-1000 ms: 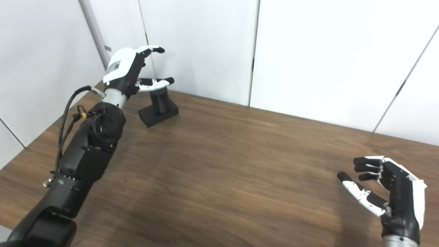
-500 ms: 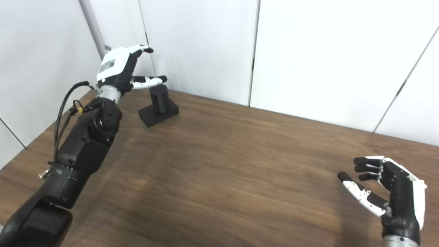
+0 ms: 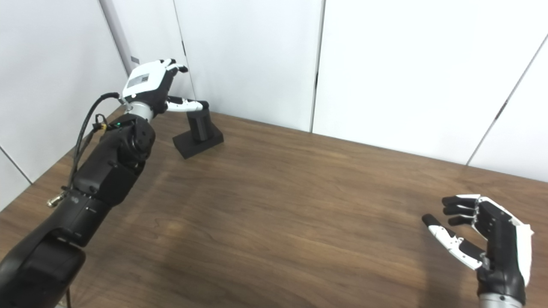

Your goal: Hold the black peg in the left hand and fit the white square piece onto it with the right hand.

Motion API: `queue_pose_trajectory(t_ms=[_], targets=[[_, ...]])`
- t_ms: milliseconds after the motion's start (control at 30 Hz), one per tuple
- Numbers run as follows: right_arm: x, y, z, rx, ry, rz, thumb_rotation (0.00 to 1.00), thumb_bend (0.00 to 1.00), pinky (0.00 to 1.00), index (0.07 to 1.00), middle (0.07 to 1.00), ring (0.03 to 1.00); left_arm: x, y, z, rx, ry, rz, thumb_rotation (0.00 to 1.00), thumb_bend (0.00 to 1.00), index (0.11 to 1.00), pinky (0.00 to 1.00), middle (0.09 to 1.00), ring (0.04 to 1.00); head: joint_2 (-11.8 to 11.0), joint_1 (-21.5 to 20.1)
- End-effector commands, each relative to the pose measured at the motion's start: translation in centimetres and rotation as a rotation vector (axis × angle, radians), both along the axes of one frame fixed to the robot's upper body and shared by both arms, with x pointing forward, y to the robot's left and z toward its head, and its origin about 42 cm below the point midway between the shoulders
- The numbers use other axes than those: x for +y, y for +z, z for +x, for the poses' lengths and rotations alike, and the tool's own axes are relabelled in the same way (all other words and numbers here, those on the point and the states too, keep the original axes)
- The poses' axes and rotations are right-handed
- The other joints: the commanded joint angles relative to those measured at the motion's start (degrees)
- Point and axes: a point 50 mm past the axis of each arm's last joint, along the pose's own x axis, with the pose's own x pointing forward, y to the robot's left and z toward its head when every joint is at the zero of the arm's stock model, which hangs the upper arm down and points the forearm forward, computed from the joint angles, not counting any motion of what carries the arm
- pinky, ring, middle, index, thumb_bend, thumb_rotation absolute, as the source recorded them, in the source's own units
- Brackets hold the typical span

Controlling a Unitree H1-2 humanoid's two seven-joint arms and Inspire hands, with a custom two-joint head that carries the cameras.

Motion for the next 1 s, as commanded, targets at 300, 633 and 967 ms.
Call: queue_pose_trajectory(t_ms=[300, 633, 967], targets=[[-0.1, 1.8, 0.4, -0.087, 0.011, -0.008, 0.11, 0.49, 0.47, 0.488, 0.589, 0.548, 0.7, 1.5, 1.3, 0.031, 0.026, 0.060, 0.58, 0.98, 0.848, 0.86, 1.000, 1.000, 0.45, 0.23], [0.1, 1.7, 0.5, -0.085, 0.004, -0.005, 0.11, 0.49, 0.46, 0.488, 0.592, 0.543, 0.5, 0.5, 1.1, 0.102, 0.032, 0.057, 0.61, 0.97, 0.799, 0.89, 1.000, 1.000, 0.55, -0.20], [0.0, 1.9, 0.4, -0.092, 0.005, 0.005, 0.11, 0.49, 0.46, 0.488, 0.587, 0.540, 1.3, -1.6, 1.5, 0.134, 0.063, 0.051, 0.62, 1.00, 0.813, 0.91, 1.000, 1.000, 0.68, -0.18]])
